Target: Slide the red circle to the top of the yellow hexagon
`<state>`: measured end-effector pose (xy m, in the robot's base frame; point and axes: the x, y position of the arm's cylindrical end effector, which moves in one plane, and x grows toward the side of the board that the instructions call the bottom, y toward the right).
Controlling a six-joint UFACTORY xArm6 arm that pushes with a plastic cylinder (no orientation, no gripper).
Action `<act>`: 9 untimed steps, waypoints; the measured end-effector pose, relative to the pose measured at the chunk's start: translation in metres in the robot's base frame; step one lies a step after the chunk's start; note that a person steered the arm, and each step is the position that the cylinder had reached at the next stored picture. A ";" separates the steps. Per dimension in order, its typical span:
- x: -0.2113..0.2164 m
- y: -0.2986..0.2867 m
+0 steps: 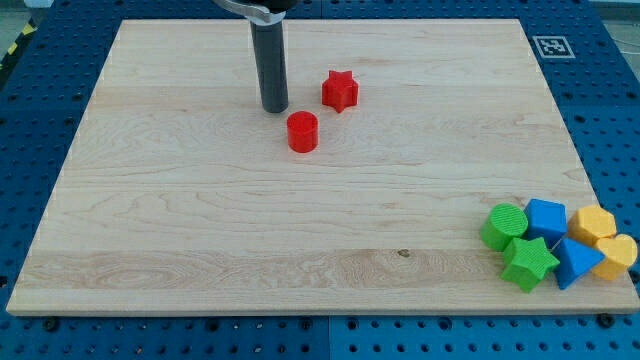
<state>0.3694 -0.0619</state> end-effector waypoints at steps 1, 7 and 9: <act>0.000 0.000; 0.035 0.046; 0.043 0.050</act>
<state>0.4122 -0.0118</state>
